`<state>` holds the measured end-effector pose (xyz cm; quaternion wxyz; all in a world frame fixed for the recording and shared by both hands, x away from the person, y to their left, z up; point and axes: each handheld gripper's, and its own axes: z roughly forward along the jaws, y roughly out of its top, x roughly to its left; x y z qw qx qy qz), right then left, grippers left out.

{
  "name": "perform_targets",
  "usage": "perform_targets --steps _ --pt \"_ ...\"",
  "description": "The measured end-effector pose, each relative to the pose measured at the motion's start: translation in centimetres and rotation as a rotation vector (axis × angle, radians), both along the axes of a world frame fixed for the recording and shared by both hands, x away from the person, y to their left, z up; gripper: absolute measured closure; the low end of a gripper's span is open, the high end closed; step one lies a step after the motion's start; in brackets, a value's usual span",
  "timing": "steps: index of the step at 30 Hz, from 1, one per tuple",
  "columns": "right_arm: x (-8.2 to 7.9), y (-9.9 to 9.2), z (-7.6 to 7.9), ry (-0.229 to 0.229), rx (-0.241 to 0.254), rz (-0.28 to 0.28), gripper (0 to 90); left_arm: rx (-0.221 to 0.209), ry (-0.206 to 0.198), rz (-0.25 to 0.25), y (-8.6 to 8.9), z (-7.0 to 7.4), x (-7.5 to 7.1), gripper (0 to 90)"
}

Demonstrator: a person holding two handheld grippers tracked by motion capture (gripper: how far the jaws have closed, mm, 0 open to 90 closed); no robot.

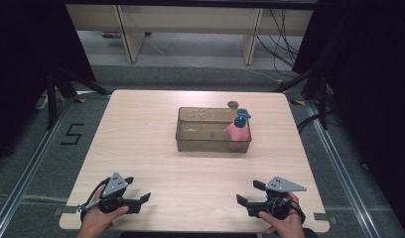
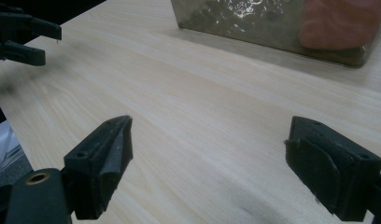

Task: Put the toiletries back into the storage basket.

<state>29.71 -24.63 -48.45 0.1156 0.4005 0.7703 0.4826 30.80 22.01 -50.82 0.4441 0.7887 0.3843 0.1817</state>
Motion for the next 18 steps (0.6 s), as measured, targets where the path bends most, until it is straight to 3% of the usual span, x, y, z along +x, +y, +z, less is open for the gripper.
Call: perform_targets --steps 1,3,4,7,8,18 --pt "-0.21 0.20 -0.04 0.030 0.025 -0.008 15.8 0.000 0.000 0.000 0.00 0.00 0.00 14.8" --pt "-0.36 0.21 0.00 0.050 0.021 -0.009 15.8 0.000 0.000 -0.001 -0.01 0.00 -0.01 14.8" --pt "-0.16 0.01 -0.06 0.014 -0.002 0.005 15.8 0.000 0.001 0.000 -0.01 0.00 -0.02 14.8" --pt "-0.12 0.09 -0.31 -0.007 -0.012 0.006 15.8 0.003 0.004 0.002 -0.01 0.00 -0.04 14.8" --pt "-0.22 0.14 -0.28 0.017 -0.012 0.012 15.8 0.002 0.004 0.001 -0.02 0.01 -0.04 14.8" --pt "-0.30 0.50 -0.61 0.039 -0.011 0.025 15.8 0.006 0.001 -0.004 -0.01 0.02 -0.02 14.8"
